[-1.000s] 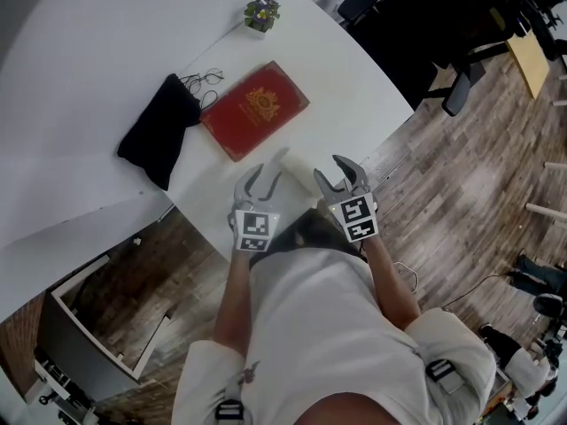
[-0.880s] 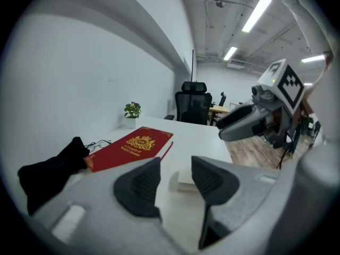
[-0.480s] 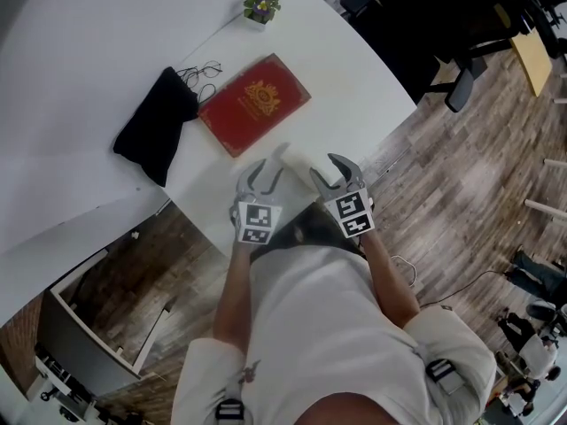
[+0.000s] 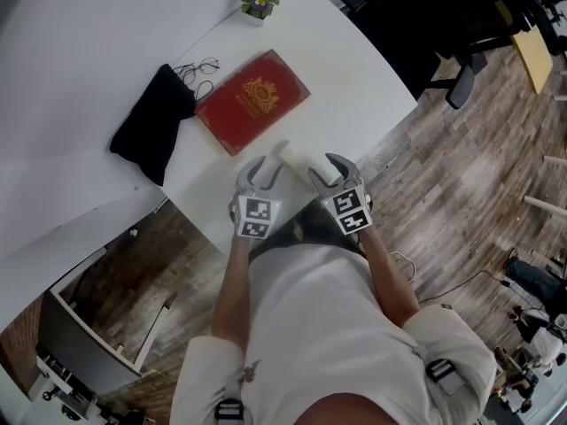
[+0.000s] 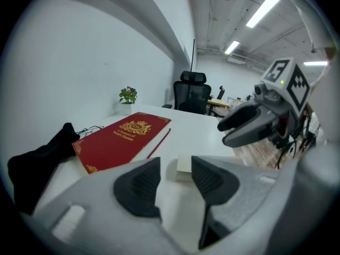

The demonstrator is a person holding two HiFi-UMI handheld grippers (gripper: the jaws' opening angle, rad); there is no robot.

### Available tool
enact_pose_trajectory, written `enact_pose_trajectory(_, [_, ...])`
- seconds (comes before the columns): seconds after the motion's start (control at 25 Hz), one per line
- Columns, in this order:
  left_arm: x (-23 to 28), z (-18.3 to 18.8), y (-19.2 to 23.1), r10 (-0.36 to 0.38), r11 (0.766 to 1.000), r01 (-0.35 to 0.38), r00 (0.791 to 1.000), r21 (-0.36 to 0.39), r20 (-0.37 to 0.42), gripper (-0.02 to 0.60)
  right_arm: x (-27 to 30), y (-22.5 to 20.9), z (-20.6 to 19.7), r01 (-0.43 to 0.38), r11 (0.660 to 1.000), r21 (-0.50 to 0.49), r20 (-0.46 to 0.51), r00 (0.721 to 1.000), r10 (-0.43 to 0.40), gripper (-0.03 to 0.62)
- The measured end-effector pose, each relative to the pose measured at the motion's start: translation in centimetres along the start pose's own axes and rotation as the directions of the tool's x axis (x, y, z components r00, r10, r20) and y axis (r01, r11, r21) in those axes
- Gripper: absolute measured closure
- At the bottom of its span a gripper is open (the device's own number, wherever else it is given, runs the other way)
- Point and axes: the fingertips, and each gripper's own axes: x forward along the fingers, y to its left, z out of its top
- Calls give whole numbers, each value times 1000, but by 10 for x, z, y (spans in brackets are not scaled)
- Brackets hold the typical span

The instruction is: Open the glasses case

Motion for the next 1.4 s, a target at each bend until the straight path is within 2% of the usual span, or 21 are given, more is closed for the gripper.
enact_pose_trajectory(0.88, [22,-29,5,-33,999,32,997,-21,-68,400,21,12,-23,-34,999,-24,-83,996,32,388])
enact_pose_trajectory(1.4, [30,-38,3,-50,999,47,993,-27,-111,400,29,22,-36,-67,996,-53,-135,989,59,348])
